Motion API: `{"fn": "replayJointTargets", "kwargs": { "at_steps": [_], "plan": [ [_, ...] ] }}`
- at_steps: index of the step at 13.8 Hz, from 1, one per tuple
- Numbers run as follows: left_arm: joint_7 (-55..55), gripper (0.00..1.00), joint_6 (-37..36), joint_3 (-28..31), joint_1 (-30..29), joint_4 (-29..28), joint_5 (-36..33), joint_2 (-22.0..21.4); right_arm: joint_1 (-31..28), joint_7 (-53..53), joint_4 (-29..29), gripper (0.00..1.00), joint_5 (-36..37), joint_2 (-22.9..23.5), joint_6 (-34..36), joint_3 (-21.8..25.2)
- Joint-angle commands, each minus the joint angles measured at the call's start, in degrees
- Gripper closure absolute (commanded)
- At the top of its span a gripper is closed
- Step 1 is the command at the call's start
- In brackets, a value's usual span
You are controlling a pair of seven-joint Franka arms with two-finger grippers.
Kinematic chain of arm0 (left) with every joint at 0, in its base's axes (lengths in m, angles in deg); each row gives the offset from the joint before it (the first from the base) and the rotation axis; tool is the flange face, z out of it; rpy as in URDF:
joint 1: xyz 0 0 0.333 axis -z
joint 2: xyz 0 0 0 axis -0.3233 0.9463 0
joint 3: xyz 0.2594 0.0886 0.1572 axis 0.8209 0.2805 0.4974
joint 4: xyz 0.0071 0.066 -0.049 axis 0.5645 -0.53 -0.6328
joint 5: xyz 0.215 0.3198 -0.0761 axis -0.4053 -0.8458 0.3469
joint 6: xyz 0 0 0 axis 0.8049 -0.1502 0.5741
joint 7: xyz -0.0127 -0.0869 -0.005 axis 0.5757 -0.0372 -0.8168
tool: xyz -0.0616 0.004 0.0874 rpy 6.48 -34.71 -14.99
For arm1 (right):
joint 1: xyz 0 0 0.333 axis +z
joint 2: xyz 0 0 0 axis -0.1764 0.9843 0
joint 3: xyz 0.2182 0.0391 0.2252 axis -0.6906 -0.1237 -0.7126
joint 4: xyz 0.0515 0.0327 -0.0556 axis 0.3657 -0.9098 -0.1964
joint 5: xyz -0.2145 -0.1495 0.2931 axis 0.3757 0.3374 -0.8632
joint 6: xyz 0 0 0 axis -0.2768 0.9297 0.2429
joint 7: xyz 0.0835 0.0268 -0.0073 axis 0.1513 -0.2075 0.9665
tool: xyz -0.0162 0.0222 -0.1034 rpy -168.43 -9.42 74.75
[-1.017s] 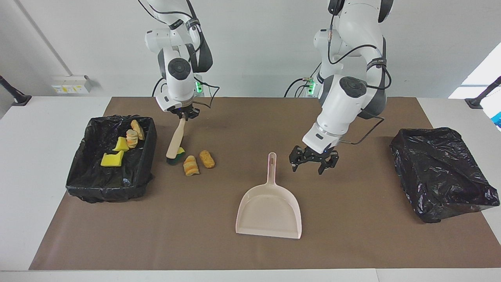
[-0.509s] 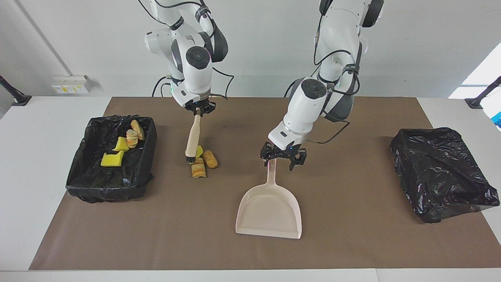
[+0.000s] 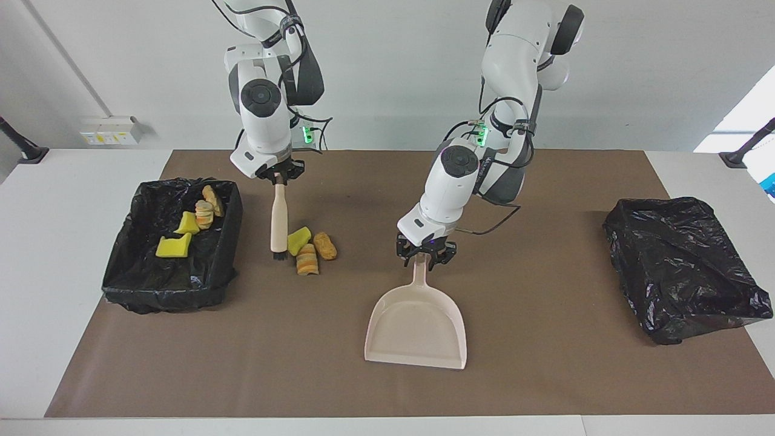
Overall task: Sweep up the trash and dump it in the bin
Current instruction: 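Lower the dustpan near the crusts while the right gripper aims the brush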
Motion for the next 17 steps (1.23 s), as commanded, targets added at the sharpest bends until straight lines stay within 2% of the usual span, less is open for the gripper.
{"fn": "replayJointTargets", "kwargs": {
  "at_steps": [1, 4, 8, 12, 15, 17],
  "plan": [
    [1.96, 1.0, -3.44, 0.77, -0.07, 0.92, 1.07, 0.02, -1.69, 4.1, -1.48, 1.0, -0.36, -1.0, -2.38, -0.44],
    [-0.21, 1.0, -10.47, 0.94, -1.38, 0.31, 0.47, -3.57, -1.33, 4.09, -2.27, 1.0, -0.36, -0.39, -4.22, -0.44],
    [-13.91, 1.0, -20.39, 1.03, -3.5, -1.0, 0.55, -9.46, -2.21, 5.76, -8.06, 1.0, -0.27, -0.47, -10.72, -0.36],
    [-26.65, 1.0, -23.48, 0.95, -4.37, -9.34, 0.64, -16.84, -5.81, 7.97, -7.64, 1.0, -0.27, 0.05, -11.53, -0.36],
    [-36.14, 1.0, -26.82, 1.03, -4.99, -13.91, 0.64, -20.8, -4.77, 5.78, -2.91, 1.0, -1.4, 0.4, -6.19, -0.7],
    [-38.54, 1.0, -25.96, 1.03, -4.99, -17.17, 0.64, -22.48, -3.54, 5.5, -1.83, 1.0, -1.68, 0.49, -5.81, -0.71]
  ]
}}
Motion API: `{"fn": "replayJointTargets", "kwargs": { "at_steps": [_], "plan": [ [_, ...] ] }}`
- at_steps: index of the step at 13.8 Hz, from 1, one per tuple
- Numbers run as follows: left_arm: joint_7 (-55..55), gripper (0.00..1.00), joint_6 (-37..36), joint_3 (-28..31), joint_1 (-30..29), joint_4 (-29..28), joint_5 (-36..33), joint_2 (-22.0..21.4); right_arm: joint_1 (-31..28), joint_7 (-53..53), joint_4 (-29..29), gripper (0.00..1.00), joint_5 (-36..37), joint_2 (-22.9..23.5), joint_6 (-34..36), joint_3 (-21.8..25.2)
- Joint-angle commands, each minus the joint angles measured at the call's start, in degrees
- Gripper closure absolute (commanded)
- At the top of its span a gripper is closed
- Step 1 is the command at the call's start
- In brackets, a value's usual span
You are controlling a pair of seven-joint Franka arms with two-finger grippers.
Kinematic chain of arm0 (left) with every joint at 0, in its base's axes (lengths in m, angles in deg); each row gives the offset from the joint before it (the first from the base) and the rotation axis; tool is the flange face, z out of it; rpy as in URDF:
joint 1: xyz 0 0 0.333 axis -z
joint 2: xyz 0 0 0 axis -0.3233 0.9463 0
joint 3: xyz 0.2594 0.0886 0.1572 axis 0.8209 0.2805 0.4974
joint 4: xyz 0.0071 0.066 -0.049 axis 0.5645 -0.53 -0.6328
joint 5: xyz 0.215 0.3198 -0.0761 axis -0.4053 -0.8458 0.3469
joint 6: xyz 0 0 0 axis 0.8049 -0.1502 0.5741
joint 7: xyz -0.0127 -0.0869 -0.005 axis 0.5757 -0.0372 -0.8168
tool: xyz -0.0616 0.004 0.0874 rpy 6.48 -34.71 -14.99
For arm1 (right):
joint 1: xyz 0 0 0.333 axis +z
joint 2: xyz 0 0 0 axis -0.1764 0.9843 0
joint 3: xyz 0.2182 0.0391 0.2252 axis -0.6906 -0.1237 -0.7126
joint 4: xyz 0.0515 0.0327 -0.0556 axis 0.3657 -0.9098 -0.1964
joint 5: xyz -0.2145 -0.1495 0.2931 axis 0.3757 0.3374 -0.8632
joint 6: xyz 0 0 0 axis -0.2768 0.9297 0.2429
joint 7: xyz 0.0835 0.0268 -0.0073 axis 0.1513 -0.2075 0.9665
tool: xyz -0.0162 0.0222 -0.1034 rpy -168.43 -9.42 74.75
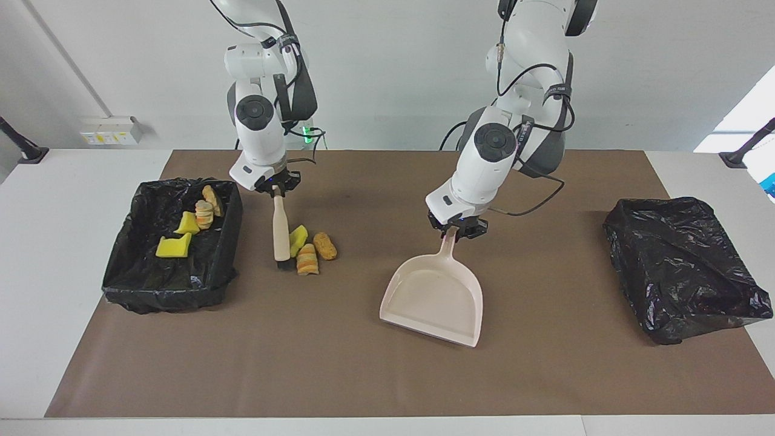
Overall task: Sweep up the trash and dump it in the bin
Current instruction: 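Lower the dustpan near the crusts while the right gripper aims the brush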
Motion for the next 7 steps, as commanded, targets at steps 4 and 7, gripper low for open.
{"fn": "replayJointTargets", "kwargs": {
  "at_steps": [4, 7],
  "plan": [
    [-5.94, 1.0, 4.76, -0.4, 1.13, -12.87, 0.19, -7.96, -3.22, 4.03, -2.5, 1.0, 0.11, -0.06, -5.54, -0.13],
    [-5.94, 1.0, 6.01, -0.4, 4.38, -14.12, 0.19, -8.14, -3.14, 4.74, -3.83, 1.0, 0.38, 0.21, -7.5, -0.31]
  ]
}}
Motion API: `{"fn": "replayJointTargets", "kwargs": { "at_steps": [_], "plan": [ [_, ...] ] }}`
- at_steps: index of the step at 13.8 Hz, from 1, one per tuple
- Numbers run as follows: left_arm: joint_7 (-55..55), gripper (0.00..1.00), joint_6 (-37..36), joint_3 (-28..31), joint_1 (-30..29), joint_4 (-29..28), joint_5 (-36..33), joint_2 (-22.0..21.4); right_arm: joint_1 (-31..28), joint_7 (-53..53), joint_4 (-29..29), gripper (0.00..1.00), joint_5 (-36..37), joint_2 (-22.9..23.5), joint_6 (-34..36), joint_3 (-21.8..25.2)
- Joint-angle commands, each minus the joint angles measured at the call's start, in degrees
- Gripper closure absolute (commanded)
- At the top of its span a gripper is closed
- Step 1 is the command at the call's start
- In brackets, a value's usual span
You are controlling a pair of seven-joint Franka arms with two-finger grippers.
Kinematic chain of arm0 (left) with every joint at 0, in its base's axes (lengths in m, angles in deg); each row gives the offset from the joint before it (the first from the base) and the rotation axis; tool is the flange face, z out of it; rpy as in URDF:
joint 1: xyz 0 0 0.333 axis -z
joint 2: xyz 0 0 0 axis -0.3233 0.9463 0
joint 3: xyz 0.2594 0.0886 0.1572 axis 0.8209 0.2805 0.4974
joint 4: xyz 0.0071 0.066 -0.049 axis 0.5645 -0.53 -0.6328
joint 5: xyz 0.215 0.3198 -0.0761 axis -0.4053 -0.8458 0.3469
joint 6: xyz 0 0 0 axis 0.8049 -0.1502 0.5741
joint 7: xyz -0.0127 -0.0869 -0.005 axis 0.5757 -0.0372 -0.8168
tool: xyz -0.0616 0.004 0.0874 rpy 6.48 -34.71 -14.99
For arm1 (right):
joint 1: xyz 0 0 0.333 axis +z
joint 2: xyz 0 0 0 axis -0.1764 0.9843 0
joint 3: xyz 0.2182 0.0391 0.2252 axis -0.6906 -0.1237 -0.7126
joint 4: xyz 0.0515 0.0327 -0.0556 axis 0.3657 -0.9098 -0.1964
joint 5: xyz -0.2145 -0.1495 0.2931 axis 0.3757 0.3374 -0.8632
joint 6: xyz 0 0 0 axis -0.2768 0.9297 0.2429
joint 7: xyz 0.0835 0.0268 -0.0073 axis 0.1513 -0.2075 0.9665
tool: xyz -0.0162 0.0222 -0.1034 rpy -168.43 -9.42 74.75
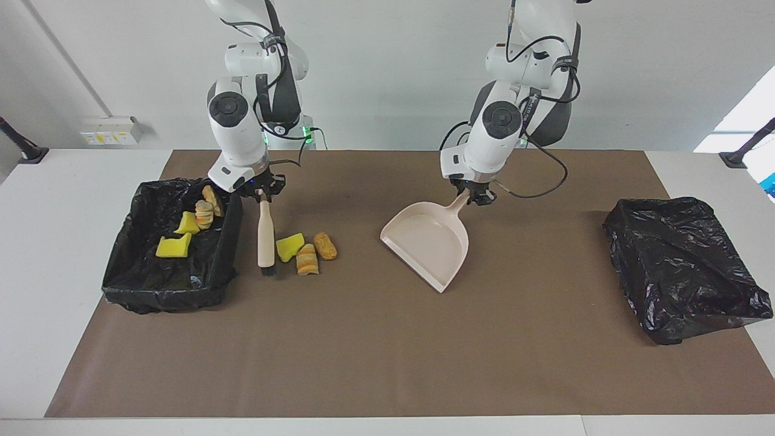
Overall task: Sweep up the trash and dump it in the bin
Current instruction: 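Lower the dustpan near the crusts while the right gripper aims the brush, then sweep the crusts and sponge into the dustpan with the right gripper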
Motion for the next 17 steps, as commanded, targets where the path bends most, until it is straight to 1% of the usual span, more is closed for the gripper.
{"fn": "replayJointTargets", "kwargs": {
  "at_steps": [1, 2, 3, 6, 7, 9, 12, 15, 17],
  "plan": [
    [-0.71, 1.0, 1.64, 0.52, 3.15, -2.79, 0.18, -2.66, 0.51, 0.9, -0.84, 1.0, 0.15, 0.74, -1.28, -0.67],
    [-0.71, 1.0, 1.82, 0.52, 4.21, -2.79, 0.18, -2.49, 0.95, 0.63, -0.75, 1.0, -0.03, 2.14, -1.63, -0.67],
    [-0.71, 1.0, 2.43, 0.52, 4.74, -2.79, 0.18, -2.4, 1.3, -0.24, -0.57, 1.0, -0.9, 2.59, -2.41, -0.76],
    [-1.76, 1.0, 2.52, 0.52, 4.57, -2.79, 0.18, -2.22, 6.91, -7.96, -0.14, 1.0, -1.78, 2.68, -2.16, -0.76],
    [-2.9, 1.0, 2.52, 0.52, 4.31, -2.61, 0.18, -2.05, 8.84, -8.94, 0.04, 1.0, -4.05, 3.81, -2.68, -0.76],
    [-3.96, 1.0, 2.08, 0.52, 4.22, -2.78, 0.18, -2.22, 10.7, -12.27, 2.14, 1.0, -5.39, 6.62, -2.95, -0.76],
    [-3.88, 1.0, 2.0, 0.61, 4.66, -2.79, 0.18, -2.05, 15.7, -18.69, 4.52, 1.0, -5.56, 8.31, -3.65, -0.76],
    [-3.61, 1.0, 3.22, 0.61, 5.1, -2.53, 0.18, -0.29, 19.4, -18.36, 5.14, 1.0, -11.96, 8.22, -3.48, -0.84],
    [-3.61, 1.0, 3.31, 0.61, 5.01, -2.26, 0.18, -0.11, 23.25, -16.08, 6.01, 1.0, -13.2, 9.01, -3.47, -1.02]
  ]
}}
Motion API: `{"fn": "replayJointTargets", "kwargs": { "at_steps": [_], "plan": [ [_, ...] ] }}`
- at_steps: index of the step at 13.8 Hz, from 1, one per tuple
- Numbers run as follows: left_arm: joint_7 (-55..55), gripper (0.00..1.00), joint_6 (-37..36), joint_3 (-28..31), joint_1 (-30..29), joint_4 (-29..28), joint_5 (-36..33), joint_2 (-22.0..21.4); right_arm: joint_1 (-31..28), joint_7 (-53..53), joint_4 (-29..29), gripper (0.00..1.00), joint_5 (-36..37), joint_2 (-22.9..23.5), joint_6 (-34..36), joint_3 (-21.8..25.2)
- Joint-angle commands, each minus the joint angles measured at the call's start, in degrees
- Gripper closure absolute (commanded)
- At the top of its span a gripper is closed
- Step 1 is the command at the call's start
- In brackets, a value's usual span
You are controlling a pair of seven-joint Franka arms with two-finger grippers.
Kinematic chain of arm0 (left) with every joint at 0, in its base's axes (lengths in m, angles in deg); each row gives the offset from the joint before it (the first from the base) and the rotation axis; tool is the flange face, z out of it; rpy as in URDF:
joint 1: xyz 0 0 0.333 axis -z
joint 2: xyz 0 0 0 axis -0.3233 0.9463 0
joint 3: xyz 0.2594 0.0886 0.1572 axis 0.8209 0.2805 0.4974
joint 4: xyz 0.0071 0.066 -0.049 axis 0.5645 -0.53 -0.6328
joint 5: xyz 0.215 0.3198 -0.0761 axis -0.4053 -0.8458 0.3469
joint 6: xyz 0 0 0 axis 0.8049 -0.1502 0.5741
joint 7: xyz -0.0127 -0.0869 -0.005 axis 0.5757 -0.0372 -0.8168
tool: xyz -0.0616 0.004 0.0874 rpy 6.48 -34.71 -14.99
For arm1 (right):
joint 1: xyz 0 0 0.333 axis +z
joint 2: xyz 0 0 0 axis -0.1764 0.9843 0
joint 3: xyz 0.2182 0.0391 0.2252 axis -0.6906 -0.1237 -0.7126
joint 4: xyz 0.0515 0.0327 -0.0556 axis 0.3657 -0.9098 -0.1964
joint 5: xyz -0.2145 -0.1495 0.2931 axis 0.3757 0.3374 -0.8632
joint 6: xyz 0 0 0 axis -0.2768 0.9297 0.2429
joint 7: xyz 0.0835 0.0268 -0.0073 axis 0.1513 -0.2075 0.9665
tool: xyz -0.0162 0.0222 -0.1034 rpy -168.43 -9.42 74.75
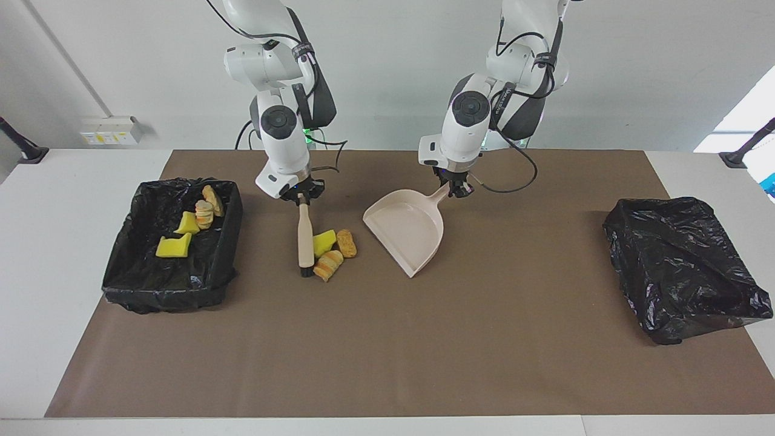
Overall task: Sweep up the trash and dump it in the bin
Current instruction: 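Sweep the crusts and sponge into the dustpan with the right gripper, then carry the dustpan to the black bin while the right gripper withdraws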
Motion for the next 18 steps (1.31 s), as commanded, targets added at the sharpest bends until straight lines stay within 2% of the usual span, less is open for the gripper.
{"fn": "replayJointTargets", "kwargs": {
  "at_steps": [1, 3, 6, 13, 16, 18],
  "plan": [
    [-0.64, 1.0, 1.76, 0.54, 0.68, -0.84, 0.18, -0.06, 3.06, 4.65, 2.13, 1.0, -5.41, 1.53, -0.03, -0.28],
    [-0.64, 1.0, 1.5, 0.54, 0.33, -0.93, 0.18, -0.06, 3.41, 14.65, 3.36, 1.0, -10.25, 2.05, 0.76, -0.29],
    [-0.55, 1.0, 1.41, 0.54, -0.11, -0.93, 0.18, -0.06, 3.42, 24.17, 5.03, 1.0, -13.34, 1.79, 4.0, -0.37],
    [4.1, 1.0, 1.85, 1.16, -0.98, -0.84, 0.35, -0.58, -1.5, 23.93, 9.6, 1.0, -11.68, -0.84, 13.95, 0.42],
    [5.42, 1.0, 2.9, 1.07, -2.31, -0.92, 0.7, -0.58, -1.51, 21.39, 9.61, 1.0, -6.6, -2.6, 14.48, 0.51],
    [7.0, 1.0, 3.95, 1.07, -2.48, -0.93, 0.79, -0.58, -1.51, 15.62, 9.61, 1.0, -2.21, -4.44, 15.52, 0.51]
  ]
}}
